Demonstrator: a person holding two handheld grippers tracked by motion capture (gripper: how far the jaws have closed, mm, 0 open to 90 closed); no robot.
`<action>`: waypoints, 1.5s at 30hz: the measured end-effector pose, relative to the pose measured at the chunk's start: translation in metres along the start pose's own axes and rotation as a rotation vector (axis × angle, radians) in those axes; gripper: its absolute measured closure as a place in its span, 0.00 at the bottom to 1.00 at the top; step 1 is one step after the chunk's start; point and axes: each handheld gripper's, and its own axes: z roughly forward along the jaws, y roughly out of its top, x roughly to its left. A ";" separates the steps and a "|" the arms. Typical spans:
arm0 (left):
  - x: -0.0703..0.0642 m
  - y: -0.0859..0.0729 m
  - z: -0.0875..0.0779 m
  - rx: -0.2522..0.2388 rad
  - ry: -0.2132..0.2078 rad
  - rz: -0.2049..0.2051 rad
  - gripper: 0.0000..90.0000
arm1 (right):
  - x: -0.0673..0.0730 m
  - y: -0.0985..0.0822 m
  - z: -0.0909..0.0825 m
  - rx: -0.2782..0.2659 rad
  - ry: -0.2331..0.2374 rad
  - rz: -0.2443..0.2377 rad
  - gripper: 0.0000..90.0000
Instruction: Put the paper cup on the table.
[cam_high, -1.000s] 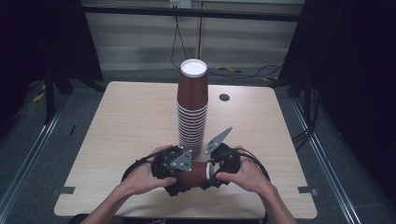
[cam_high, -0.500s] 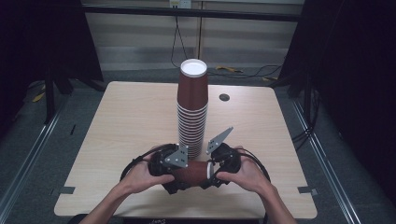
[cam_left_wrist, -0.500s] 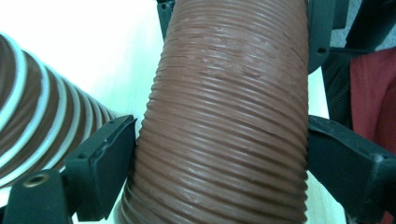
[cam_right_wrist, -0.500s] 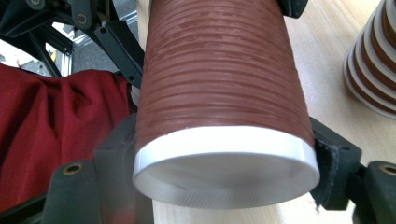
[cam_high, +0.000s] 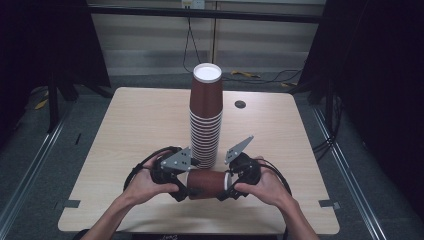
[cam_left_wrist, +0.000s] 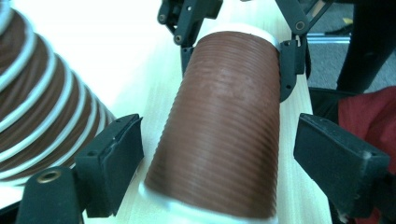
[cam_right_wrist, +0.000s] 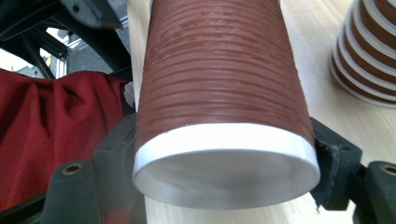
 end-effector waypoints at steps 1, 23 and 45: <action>0.001 -0.001 -0.001 -0.007 0.005 -0.009 0.18 | 0.000 -0.002 -0.001 0.003 0.002 0.009 0.27; 0.009 -0.026 -0.005 -0.138 -0.020 -0.136 0.18 | -0.007 -0.022 -0.014 -0.084 -0.018 0.052 0.27; 0.007 -0.032 -0.013 -0.242 -0.023 -0.162 0.17 | -0.005 -0.026 -0.029 -0.251 0.001 0.011 0.27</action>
